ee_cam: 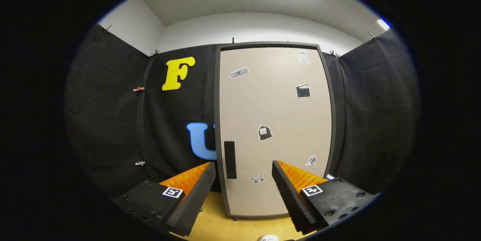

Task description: Open the shoe cabinet door, grab the shoes and put them into the shoe cabinet, then close the shoe cabinet door.

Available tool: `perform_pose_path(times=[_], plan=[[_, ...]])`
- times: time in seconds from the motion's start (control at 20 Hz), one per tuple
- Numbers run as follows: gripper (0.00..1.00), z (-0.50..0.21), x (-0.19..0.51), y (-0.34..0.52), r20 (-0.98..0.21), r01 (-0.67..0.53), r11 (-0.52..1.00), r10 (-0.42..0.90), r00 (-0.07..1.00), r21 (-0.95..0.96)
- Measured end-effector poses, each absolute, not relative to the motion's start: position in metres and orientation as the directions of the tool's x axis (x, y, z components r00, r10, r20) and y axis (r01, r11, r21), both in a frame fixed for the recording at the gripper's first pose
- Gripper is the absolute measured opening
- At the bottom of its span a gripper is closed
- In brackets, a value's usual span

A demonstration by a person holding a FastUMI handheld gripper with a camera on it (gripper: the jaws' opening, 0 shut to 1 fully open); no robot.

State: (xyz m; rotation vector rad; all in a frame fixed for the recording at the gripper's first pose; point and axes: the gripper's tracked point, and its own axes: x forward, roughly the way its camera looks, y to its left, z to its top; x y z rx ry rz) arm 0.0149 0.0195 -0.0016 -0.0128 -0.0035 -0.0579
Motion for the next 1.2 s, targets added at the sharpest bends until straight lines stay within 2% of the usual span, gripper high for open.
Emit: perform_pose_path(times=[0.5,0.7,1.2], plan=[[0.98,-0.021,0.049,0.034,-0.028,0.080,0.997,-0.081,0.996,-0.009],[0.95,-0.037,0.080,0.040,-0.051,0.097,0.995,-0.098,0.994,-0.015],[0.95,-0.074,0.171,0.044,-0.082,0.153,0.988,-0.153,0.985,-0.016]])
